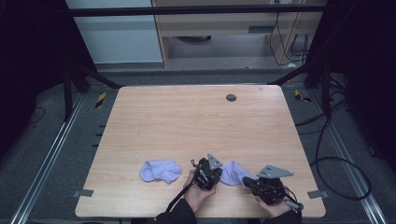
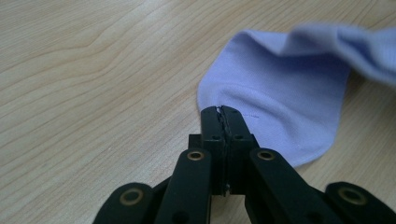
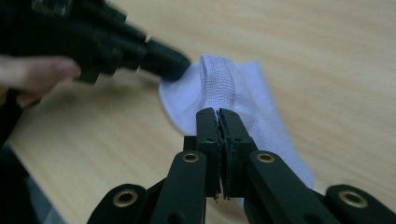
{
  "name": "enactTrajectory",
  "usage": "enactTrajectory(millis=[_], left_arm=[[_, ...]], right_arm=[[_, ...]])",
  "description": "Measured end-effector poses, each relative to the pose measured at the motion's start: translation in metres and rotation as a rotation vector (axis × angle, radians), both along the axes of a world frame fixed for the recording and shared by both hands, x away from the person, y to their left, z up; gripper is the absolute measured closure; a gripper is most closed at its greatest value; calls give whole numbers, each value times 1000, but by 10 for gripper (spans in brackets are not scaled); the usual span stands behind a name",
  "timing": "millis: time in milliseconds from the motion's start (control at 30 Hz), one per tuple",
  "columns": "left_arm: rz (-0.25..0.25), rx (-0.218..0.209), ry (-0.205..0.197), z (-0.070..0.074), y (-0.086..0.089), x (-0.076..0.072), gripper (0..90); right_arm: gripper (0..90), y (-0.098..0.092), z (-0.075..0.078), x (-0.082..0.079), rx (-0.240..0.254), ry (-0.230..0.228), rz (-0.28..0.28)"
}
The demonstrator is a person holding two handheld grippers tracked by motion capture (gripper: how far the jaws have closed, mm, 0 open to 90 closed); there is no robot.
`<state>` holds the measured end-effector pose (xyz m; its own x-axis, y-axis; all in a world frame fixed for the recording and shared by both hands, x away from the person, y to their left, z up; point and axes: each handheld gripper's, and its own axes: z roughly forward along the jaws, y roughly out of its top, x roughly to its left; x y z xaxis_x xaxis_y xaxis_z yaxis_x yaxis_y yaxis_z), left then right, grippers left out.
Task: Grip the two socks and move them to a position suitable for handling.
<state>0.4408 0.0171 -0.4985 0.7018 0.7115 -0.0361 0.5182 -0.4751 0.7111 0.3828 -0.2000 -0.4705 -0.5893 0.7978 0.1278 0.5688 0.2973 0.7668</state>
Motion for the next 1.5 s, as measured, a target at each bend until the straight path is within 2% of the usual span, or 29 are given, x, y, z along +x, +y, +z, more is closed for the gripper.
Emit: enactTrajectory(millis=[133,233,333,433,533,633,700,800,900,1000,1200,1267,1333,1500], left_arm=[[-5,1,0,0,0,0,888],[-7,2,0,0,0,1,889],[-9,3,-2,0,0,1,888],[-9,8,-5,0,0,0,889],[-8,6,-7,0,0,0,888],[-3,4,-9,0,0,0,887],[0,4,-11,0,-1,0,886],[4,4,-12,0,-1,0,884],[6,1,-12,-1,-1,0,878],[8,-1,-11,-1,0,0,874],[11,-4,-12,-1,0,0,868],[11,-5,-13,-1,0,0,867],[12,-5,-14,-1,0,0,867],[15,-9,-15,-1,0,0,878]], right_arm=[[881,-7,7,8,25,-60,-82],[880,-13,8,19,34,-74,-147],[879,-16,3,29,4,-70,-189],[876,-20,-1,34,-9,-58,-221],[862,-26,-2,38,-22,-65,-258],[806,-31,-4,43,-54,-63,-284],[753,-35,-5,45,-83,-81,-298],[697,-39,-4,44,-82,-106,-309],[648,-41,-3,44,-83,-110,-303],[620,-42,-3,45,-95,-117,-297],[571,-43,2,44,-78,-148,-291],[568,-42,0,44,-81,-142,-286],[565,-40,-4,46,-96,-116,-272],[594,-38,-16,51,-152,-66,-257]])
